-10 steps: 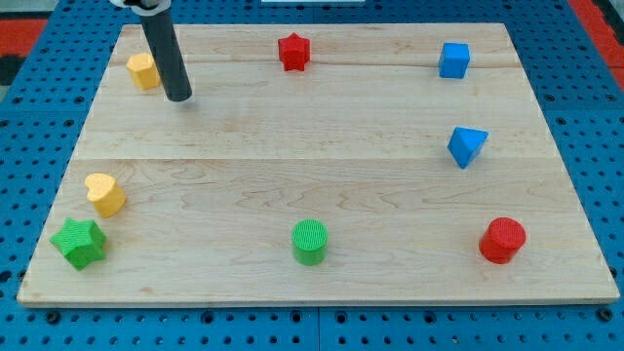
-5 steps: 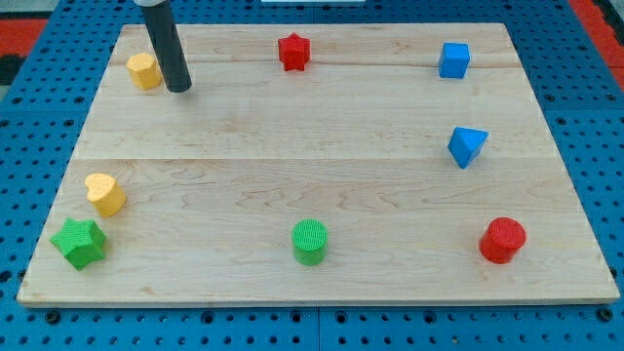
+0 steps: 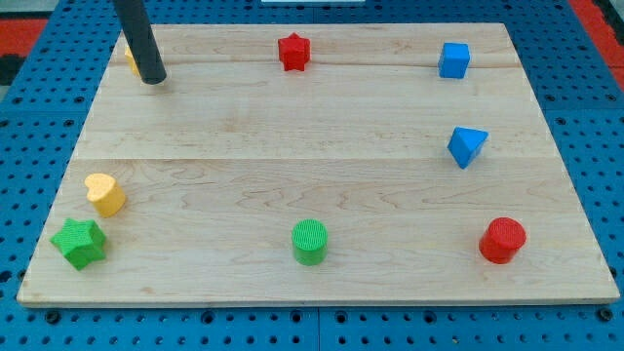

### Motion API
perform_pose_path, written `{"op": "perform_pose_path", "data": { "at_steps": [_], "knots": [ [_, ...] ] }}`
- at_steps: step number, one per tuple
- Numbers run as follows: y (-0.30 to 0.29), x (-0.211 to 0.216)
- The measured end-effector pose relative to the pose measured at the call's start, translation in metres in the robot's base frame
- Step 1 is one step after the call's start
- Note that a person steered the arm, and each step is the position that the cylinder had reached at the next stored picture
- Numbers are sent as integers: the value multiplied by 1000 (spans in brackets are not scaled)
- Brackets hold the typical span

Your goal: Push the yellow heart towards top

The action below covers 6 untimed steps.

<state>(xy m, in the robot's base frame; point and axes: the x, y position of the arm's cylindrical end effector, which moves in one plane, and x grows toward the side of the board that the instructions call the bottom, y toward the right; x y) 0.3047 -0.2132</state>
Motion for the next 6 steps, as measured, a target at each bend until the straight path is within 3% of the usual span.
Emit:
{"op": "perform_pose_path", "data": {
  "at_steps": [2, 4, 6],
  "knots": [
    [51, 33],
    [76, 111],
    [52, 209]
  ]
}}
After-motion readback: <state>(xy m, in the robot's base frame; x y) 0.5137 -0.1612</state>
